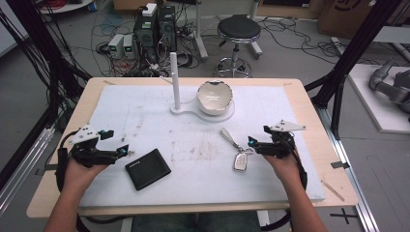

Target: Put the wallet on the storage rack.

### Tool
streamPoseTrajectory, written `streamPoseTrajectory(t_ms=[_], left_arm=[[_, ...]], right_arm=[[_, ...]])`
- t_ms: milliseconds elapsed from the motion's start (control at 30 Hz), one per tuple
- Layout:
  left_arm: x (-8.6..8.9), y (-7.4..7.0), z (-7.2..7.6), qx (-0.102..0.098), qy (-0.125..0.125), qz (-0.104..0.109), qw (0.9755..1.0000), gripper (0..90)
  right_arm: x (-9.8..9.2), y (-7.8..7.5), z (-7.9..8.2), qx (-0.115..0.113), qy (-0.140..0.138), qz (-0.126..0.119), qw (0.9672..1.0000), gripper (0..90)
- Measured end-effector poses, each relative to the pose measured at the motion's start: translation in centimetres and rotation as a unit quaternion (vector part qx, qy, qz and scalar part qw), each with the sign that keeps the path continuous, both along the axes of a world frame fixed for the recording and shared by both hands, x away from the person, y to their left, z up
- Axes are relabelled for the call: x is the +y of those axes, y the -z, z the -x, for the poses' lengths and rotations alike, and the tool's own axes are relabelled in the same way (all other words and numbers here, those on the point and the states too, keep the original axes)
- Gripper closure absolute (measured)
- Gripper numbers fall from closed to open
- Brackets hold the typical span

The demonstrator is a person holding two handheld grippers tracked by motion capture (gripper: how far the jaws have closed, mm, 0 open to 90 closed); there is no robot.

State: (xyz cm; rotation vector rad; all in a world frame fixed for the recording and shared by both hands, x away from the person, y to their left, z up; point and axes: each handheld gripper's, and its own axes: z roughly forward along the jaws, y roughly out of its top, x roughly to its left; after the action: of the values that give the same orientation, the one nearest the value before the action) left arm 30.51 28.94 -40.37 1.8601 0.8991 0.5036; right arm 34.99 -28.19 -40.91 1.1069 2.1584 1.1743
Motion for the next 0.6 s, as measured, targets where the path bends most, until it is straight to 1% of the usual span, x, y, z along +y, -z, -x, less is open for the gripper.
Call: streamPoseTrajectory(t_ms=[33, 67, 100, 233, 300, 367, 400, 433, 467, 500, 533, 567, 600], left_arm=[[0.2, 0.0, 0.2, 0.000, -0.003, 0.002, 1.0000, 15.4], [0.4, 0.0, 0.4, -0.001, -0.005, 0.002, 1.0000, 15.4], [0.6, 0.0, 0.6, -0.001, -0.006, 0.002, 1.0000, 15.4], [1.5, 0.0, 1.5, -0.001, -0.017, 0.003, 0.9999, 15.4], [2.0, 0.0, 1.9, -0.001, -0.021, 0.001, 0.9998, 15.4], [2.3, 0.0, 2.2, -0.001, -0.025, 0.001, 0.9997, 15.4], [2.6, 0.0, 2.5, -0.001, -0.027, 0.001, 0.9996, 15.4], [2.7, 0.0, 2.6, -0.002, -0.028, 0.000, 0.9996, 15.4], [3.0, 0.1, 2.9, -0.001, -0.032, 0.000, 0.9995, 15.4], [3.0, 0.1, 2.9, -0.001, -0.032, 0.000, 0.9995, 15.4], [3.1, 0.1, 3.1, -0.001, -0.033, 0.000, 0.9995, 15.4], [3.2, 0.1, 3.2, -0.001, -0.034, -0.002, 0.9994, 15.4], [3.3, 0.1, 3.3, -0.002, -0.035, -0.001, 0.9994, 15.4]], right_arm=[[0.5, -0.1, -0.1, -0.003, -0.006, -0.001, 1.0000, 21.3], [1.4, -0.2, -0.3, -0.002, -0.017, -0.005, 0.9998, 21.3], [1.4, -0.2, -0.3, -0.002, -0.017, -0.005, 0.9998, 21.3], [3.5, -0.5, -0.7, -0.003, -0.043, -0.009, 0.9990, 21.2], [5.2, -0.7, -1.0, -0.002, -0.064, -0.011, 0.9979, 21.1], [5.6, -0.7, -1.0, -0.001, -0.069, -0.013, 0.9976, 21.0], [6.1, -0.7, -1.1, 0.000, -0.073, -0.015, 0.9972, 21.1], [7.1, -0.7, -1.3, 0.003, -0.085, -0.014, 0.9963, 21.0], [7.7, -0.7, -1.4, 0.006, -0.090, -0.013, 0.9959, 21.1], [7.7, -0.7, -1.4, 0.006, -0.090, -0.013, 0.9959, 21.1], [8.9, -0.6, -1.6, 0.011, -0.103, -0.014, 0.9945, 21.0], [8.9, -0.6, -1.6, 0.011, -0.103, -0.014, 0.9945, 21.0], [9.7, -0.6, -1.6, 0.014, -0.111, -0.015, 0.9936, 21.0]])
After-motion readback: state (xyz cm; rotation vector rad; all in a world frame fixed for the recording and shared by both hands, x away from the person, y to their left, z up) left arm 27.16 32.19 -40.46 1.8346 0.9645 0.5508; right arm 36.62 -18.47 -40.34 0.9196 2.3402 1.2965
